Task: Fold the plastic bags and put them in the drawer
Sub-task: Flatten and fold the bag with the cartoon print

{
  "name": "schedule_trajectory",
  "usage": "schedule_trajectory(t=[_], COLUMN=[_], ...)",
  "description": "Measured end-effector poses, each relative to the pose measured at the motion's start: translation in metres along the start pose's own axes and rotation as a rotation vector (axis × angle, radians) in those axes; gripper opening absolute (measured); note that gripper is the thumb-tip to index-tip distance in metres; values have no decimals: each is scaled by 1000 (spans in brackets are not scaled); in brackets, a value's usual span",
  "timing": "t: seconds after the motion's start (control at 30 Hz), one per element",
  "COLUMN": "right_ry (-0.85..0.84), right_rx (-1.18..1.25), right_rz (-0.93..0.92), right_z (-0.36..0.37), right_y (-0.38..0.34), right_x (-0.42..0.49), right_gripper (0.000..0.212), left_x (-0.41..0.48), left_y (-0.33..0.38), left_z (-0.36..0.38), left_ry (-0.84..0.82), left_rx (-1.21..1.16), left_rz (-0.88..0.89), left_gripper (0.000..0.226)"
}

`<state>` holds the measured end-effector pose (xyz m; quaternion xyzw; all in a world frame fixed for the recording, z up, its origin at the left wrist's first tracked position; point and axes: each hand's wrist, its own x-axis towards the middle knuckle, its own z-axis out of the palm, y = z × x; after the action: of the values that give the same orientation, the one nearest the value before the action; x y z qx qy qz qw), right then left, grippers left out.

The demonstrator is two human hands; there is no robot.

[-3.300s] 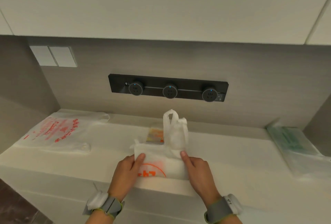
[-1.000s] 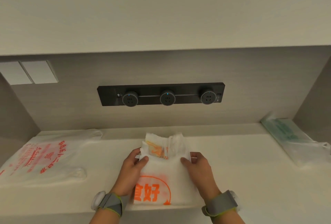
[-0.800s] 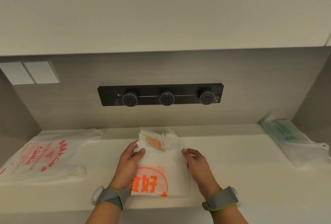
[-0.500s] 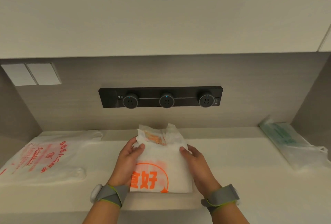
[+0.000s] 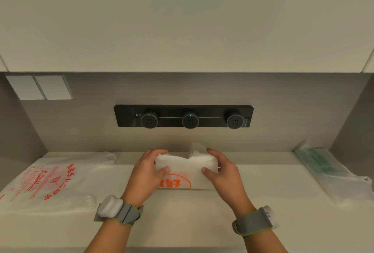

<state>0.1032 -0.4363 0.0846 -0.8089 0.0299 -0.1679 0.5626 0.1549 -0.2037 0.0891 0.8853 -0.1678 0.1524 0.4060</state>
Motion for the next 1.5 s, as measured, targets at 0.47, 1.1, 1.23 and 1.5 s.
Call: schedule_trajectory(t=[0.47,1.1,1.23,1.5], right_ry=[168,-21,16,115], right_rx=[-574,-477,-358,-286], right_rz=[-301,-44,6,169], right_z=[10,20,18,19], right_y=[36,83,85,80], right_x=[1,-45,-44,-42], right_gripper=[21,37,29,51], left_x=[-13,-69,-68,-69], left_y=[-37,-65,-69,-64], left_z=[28,55,58,59], left_ry=[96,-154,-140,-82], left_rx=[304,257,221,139], left_rz=[244,125,71,-44], left_gripper=[24,36,37,51])
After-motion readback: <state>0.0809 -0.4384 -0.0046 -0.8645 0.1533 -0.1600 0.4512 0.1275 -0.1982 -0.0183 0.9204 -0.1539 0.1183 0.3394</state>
